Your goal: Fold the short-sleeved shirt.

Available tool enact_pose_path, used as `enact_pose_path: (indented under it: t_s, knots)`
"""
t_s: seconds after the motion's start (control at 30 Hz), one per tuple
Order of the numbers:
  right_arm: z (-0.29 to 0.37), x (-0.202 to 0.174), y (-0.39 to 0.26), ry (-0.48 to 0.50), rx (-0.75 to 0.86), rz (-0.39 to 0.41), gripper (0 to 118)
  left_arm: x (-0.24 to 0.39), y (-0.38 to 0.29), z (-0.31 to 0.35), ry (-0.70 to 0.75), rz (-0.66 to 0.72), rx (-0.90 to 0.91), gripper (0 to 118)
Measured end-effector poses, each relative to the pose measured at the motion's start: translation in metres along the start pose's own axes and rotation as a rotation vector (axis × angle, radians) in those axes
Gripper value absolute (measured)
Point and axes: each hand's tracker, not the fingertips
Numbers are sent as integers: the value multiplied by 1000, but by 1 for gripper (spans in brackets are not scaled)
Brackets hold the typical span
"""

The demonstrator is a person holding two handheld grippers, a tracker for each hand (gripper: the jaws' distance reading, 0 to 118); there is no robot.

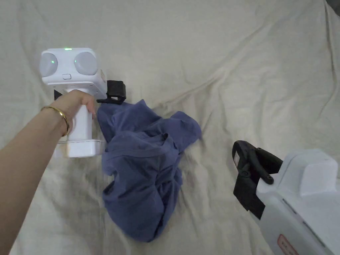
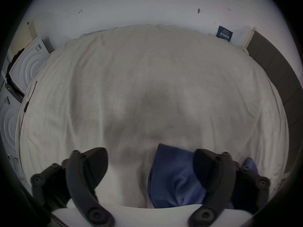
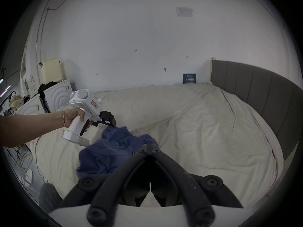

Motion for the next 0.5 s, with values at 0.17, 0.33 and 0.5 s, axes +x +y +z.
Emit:
enact_pose_path:
  t_s: [0.17,0.33,0.5]
  knots:
    - [-2,8,-10,-15,-35,-33,1,5,-6,-18,27,-22,16,79]
    - [2,12,-11,-34,-43,-44,1,15,-15,2,97,-126,86,2]
    - [9,11,-8,-33,-11,-17,1,-4,-17,37,51,-124,104,1]
